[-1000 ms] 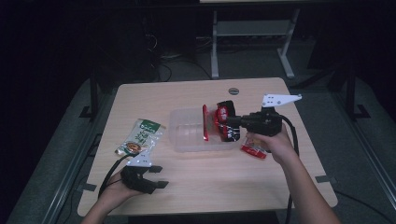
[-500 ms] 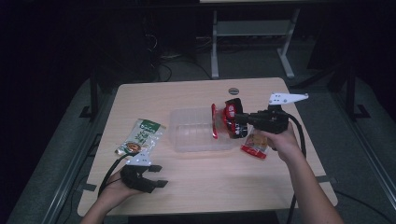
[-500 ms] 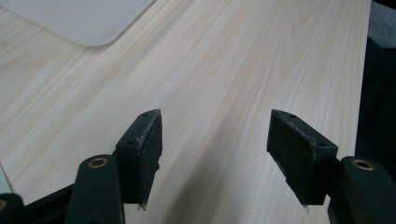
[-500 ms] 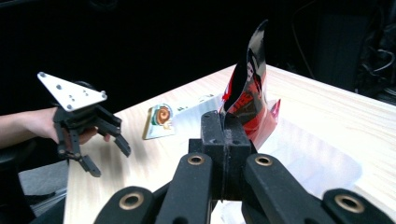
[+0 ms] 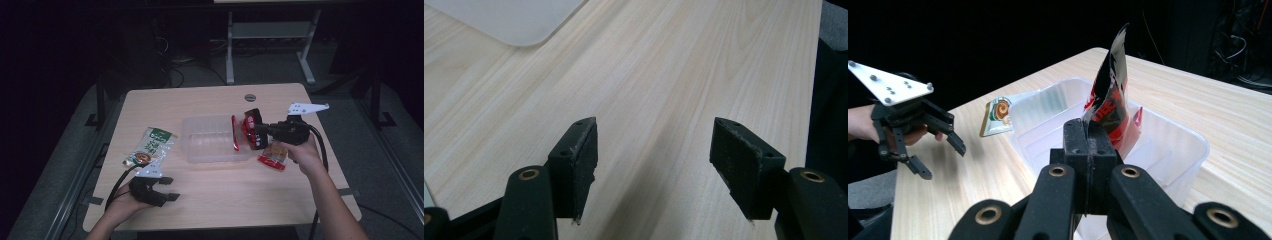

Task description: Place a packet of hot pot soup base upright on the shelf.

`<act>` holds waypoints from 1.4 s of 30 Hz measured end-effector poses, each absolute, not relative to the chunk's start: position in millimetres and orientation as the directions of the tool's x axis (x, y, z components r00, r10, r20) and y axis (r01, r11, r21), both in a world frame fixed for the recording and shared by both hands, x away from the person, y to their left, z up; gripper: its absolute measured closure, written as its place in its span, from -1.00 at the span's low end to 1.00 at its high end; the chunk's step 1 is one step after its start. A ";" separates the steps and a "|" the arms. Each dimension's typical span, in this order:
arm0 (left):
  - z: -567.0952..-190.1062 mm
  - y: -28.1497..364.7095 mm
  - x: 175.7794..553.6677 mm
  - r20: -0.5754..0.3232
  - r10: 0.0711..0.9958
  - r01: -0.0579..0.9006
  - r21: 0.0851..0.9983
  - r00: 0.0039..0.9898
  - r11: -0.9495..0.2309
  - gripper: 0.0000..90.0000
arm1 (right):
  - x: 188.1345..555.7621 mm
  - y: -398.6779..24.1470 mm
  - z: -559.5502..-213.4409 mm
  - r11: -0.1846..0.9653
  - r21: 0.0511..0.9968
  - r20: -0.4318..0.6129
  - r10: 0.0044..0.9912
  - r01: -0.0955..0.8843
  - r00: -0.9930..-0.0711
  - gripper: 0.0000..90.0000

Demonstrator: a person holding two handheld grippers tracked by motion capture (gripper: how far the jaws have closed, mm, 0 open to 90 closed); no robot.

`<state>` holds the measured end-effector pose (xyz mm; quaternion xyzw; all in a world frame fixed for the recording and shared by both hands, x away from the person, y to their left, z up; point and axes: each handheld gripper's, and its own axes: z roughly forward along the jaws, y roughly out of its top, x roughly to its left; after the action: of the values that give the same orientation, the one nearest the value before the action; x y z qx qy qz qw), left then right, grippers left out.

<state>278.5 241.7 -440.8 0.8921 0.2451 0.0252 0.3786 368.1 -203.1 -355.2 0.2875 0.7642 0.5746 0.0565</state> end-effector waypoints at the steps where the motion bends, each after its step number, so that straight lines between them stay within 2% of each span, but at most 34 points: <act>1: -440.9 241.9 278.8 -0.136 0.454 0.414 0.688 0.881 -0.596 -0.21 | 368.3 -202.1 -356.0 0.176 0.912 0.239 0.508 0.371 -0.828 1.00; 19: -442.3 240.8 278.8 -0.139 0.450 0.417 0.677 0.882 -0.606 -0.21 | 371.3 -192.5 -365.2 0.196 0.902 0.234 0.528 0.386 -0.816 0.99; 28: -443.3 240.5 279.2 -0.142 0.448 0.418 0.673 0.883 -0.610 -0.21 | 375.0 -186.6 -370.7 0.200 0.897 0.233 0.545 0.394 -0.806 0.91; 32: -443.3 241.2 279.3 -0.143 0.452 0.421 0.674 0.880 -0.607 -0.21 | 376.2 -183.3 -373.3 0.207 0.894 0.229 0.554 0.398 -0.801 0.82; 39: -443.4 242.7 279.7 -0.145 0.455 0.425 0.673 0.879 -0.605 -0.21 | 377.1 -183.0 -375.3 0.195 0.887 0.247 0.565 0.418 -0.788 0.52; 42: -443.1 243.1 279.6 -0.143 0.456 0.424 0.673 0.879 -0.606 -0.21 | 376.0 -185.7 -375.5 0.196 0.880 0.254 0.575 0.433 -0.777 0.17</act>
<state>279.6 243.1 -443.1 0.8958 0.2454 0.0215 0.3700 376.0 -185.7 -375.5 0.3272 0.7706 0.5430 0.0655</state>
